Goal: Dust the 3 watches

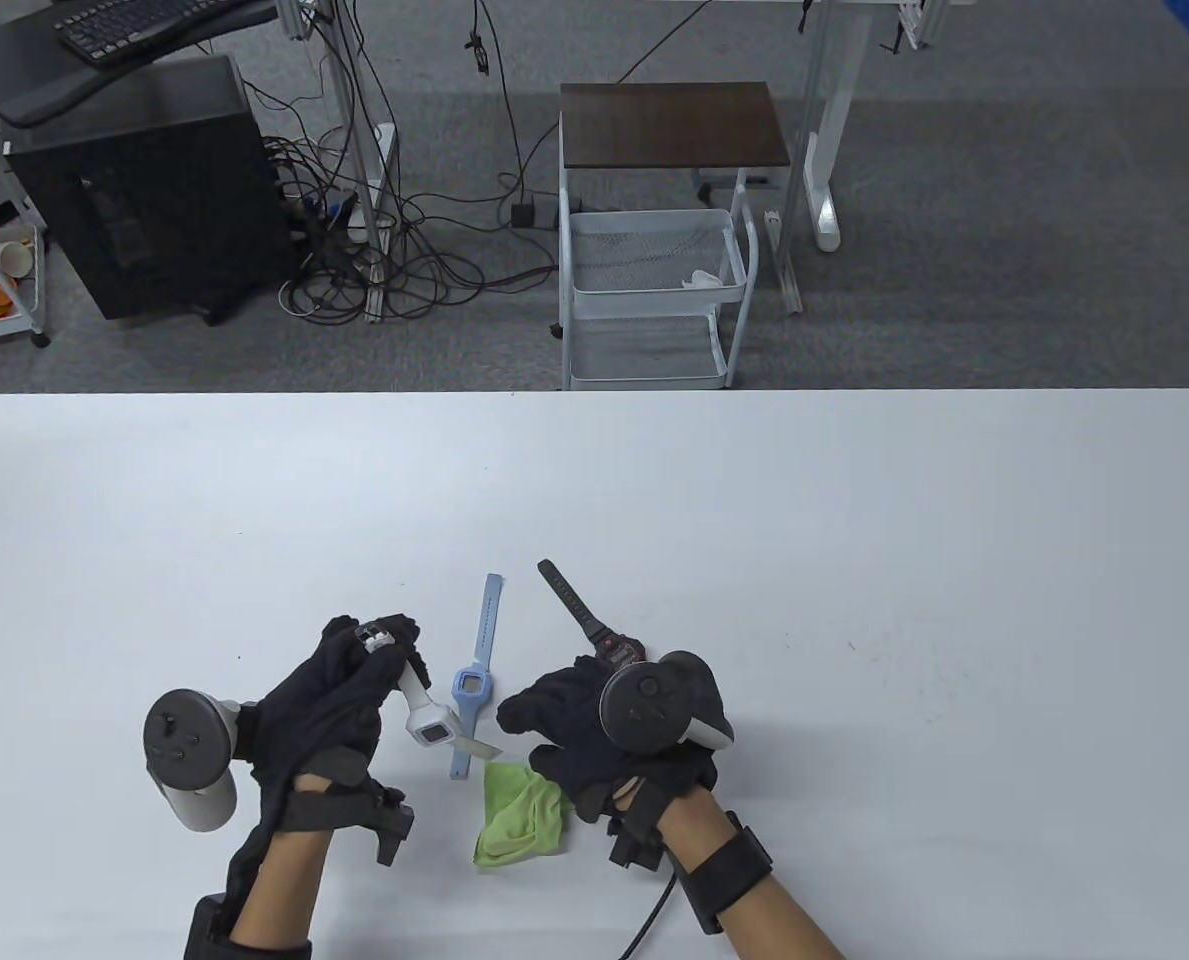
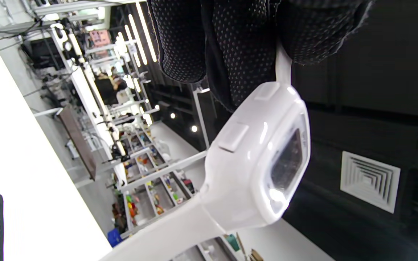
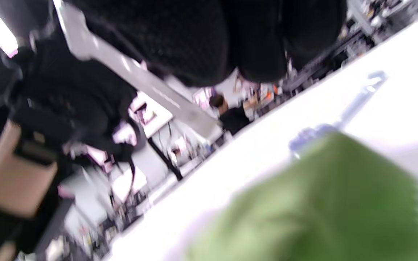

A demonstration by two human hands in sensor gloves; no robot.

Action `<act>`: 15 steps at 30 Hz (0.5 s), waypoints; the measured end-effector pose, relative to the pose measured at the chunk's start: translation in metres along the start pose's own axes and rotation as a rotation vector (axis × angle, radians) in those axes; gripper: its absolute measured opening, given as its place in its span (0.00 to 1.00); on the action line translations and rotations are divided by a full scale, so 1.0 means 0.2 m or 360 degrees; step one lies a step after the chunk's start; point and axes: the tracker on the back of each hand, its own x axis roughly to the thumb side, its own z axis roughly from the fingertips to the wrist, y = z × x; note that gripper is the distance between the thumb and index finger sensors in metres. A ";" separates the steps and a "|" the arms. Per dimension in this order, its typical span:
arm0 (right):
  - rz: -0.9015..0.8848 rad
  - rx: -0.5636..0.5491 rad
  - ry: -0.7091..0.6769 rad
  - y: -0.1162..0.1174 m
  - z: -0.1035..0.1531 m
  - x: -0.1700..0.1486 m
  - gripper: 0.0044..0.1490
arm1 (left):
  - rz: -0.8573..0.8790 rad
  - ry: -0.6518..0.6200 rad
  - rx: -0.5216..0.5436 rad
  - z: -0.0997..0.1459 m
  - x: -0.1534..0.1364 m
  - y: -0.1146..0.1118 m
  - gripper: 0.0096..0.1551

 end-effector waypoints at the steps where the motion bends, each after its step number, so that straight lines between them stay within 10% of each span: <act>1: 0.0078 0.0096 0.0058 0.01 0.01 -0.02 0.35 | 0.0002 0.0016 -0.0010 0.00 0.00 0.00 0.26; 15: 0.0358 0.0413 0.0155 0.13 -0.01 -0.08 0.37 | -0.0052 0.0050 -0.0100 -0.01 -0.02 -0.04 0.26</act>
